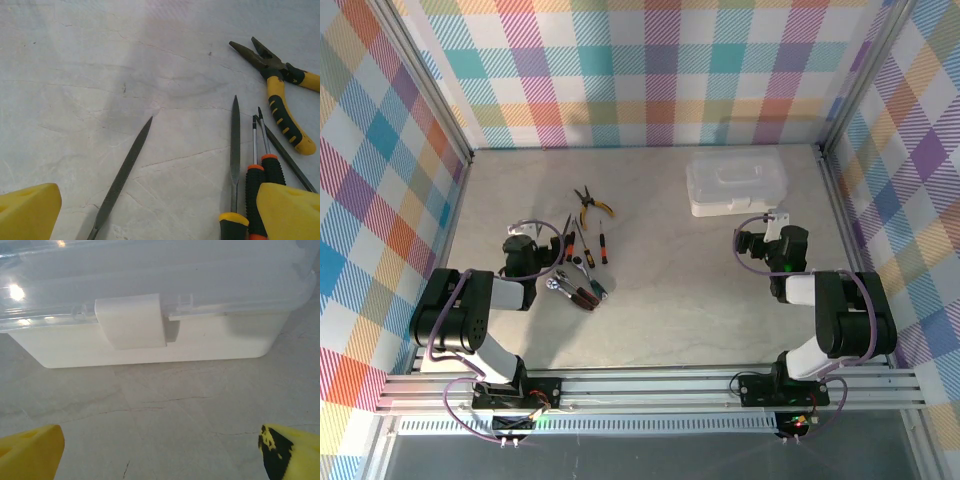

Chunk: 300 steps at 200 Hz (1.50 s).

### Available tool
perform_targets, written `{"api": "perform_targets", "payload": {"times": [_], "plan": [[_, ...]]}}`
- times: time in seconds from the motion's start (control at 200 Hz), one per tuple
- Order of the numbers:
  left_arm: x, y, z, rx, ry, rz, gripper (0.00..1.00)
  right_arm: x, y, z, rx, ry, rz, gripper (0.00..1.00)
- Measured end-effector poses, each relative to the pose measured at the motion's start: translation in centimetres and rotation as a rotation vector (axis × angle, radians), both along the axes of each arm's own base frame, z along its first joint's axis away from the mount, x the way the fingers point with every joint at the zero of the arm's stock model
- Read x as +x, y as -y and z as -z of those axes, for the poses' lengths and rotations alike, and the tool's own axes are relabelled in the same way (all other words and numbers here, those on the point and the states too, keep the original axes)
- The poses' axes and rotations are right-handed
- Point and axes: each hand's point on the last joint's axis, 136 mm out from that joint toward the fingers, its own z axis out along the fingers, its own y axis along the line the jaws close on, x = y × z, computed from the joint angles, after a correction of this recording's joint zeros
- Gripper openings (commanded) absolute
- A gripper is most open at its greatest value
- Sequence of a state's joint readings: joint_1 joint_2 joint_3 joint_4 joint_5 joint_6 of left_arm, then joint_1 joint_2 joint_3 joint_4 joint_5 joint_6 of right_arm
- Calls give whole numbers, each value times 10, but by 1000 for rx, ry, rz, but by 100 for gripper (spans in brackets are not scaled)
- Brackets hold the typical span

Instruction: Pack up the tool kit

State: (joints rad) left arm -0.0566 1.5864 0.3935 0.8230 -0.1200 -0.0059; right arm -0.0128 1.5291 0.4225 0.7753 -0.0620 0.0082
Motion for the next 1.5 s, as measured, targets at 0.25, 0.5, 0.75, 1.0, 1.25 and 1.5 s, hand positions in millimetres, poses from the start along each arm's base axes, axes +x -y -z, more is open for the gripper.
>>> {"api": "perform_targets", "payload": {"times": [0.25,0.5,0.75,1.0,1.25,1.5], "plan": [[0,0,0,3,-1,2,100,0,0,0,0,0,0,99],[0,3,-1,8,1,10,100,0,0,0,0,-1,0,99],[1,3,-1,11,1,11,100,0,0,0,0,-2,0,99],[1,3,-1,14,1,13,100,0,0,0,0,-2,0,99],[14,9,-39,50,-36,-4,100,-11,-2,-22,1,-47,13,99],[38,31,-187,-39,16,37,100,28,11,-173,45,26,114,99]]}}
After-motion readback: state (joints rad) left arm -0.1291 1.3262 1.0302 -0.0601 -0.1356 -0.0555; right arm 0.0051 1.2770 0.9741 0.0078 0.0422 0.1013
